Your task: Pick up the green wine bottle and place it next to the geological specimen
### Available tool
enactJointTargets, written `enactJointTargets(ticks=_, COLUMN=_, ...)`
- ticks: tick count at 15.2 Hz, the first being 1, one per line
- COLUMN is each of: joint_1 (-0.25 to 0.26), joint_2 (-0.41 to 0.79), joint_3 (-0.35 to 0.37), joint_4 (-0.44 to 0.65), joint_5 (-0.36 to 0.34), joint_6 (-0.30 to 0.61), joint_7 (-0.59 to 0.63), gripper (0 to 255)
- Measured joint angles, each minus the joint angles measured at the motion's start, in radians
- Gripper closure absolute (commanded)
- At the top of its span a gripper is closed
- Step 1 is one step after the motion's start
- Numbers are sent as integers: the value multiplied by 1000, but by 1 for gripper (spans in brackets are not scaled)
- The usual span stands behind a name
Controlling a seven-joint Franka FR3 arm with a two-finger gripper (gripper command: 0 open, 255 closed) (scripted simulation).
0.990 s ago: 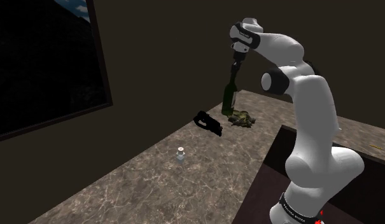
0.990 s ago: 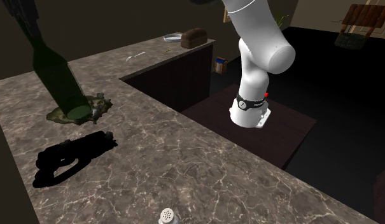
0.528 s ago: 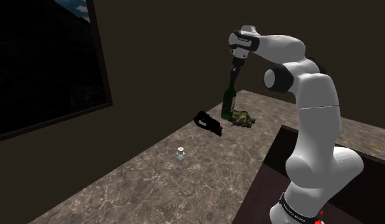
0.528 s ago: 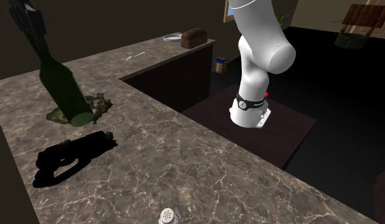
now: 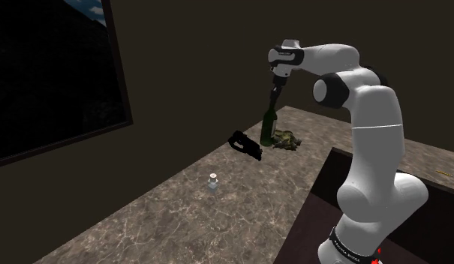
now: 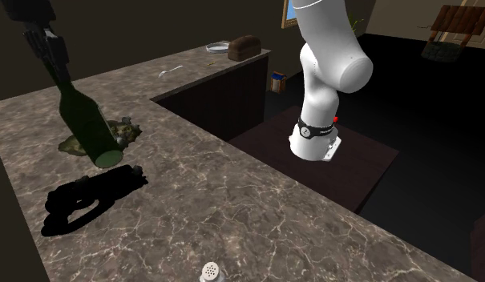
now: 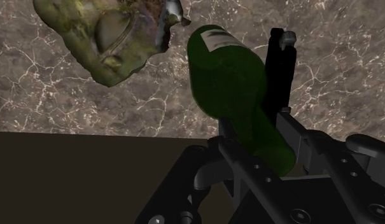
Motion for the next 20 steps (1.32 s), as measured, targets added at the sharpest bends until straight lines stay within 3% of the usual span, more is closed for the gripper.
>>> enactJointTargets(ticks=7, joint_1=7, joint_2=-9, joint_3=1, joint_4=-104, joint_5=1, joint_6=94, joint_7=-9, gripper=255)
enactJointTargets(ticks=13, joint_1=8, joint_2=-11, joint_3=1, joint_4=-115, joint_5=1, joint_6=104, joint_7=-9, gripper=255)
enactJointTargets(ticks=14, joint_1=8, joint_2=-11, joint_3=1, joint_4=-115, joint_5=1, joint_6=104, joint_7=-9, gripper=0)
enactJointTargets(ticks=20, joint_1=8, joint_2=-12, joint_3=1, joint_4=-115, joint_5=1, joint_6=104, joint_7=-9, gripper=0)
